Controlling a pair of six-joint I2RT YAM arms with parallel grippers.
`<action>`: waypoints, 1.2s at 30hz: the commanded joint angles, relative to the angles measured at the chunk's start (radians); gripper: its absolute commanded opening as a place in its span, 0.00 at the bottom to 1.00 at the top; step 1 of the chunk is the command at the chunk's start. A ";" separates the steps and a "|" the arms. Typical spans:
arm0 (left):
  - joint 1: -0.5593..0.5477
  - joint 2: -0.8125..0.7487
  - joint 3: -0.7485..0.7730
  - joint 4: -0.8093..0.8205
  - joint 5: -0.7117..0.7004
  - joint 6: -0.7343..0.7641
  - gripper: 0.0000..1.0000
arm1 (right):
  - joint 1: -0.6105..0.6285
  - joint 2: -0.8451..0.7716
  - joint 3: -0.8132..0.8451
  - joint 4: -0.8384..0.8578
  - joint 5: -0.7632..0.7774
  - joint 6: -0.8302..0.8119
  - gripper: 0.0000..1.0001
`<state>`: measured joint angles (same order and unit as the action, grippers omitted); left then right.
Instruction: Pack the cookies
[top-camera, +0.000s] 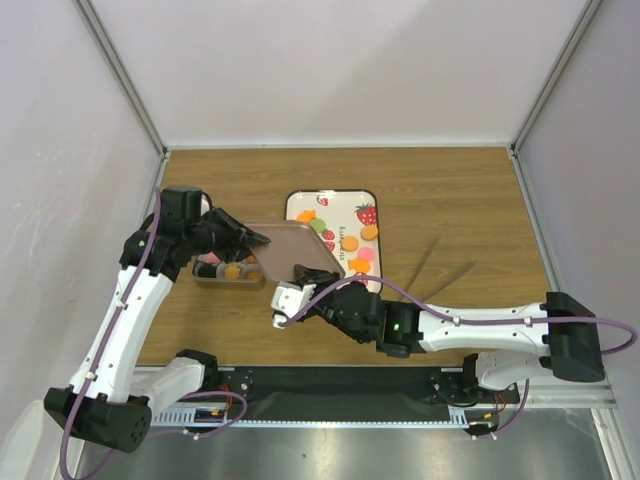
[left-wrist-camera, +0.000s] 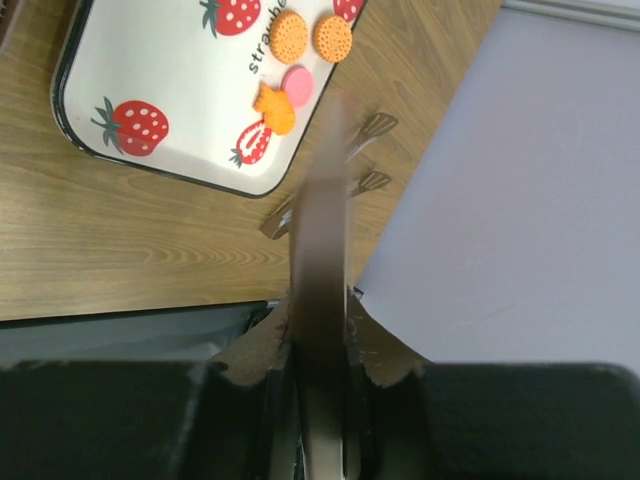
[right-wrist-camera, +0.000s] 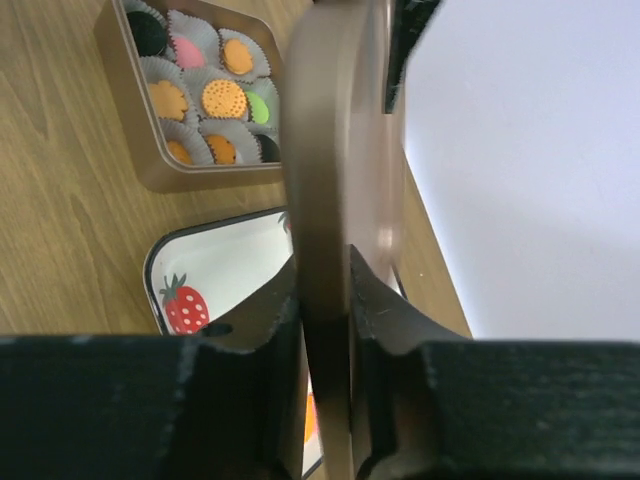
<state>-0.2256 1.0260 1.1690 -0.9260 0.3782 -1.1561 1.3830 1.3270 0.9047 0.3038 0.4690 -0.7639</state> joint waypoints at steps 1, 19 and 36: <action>0.005 -0.027 0.037 0.030 0.054 0.004 0.24 | -0.001 0.008 0.057 0.064 0.030 -0.006 0.18; 0.049 0.005 0.227 0.075 -0.125 0.113 0.98 | -0.018 -0.008 0.092 -0.026 0.066 0.101 0.00; 0.155 -0.038 0.160 0.320 -0.769 0.490 0.96 | -0.577 0.283 0.523 -0.177 -0.774 1.144 0.00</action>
<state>-0.1097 0.9726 1.3537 -0.6739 -0.2443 -0.7979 0.8986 1.5375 1.3743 0.0349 -0.0338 0.0498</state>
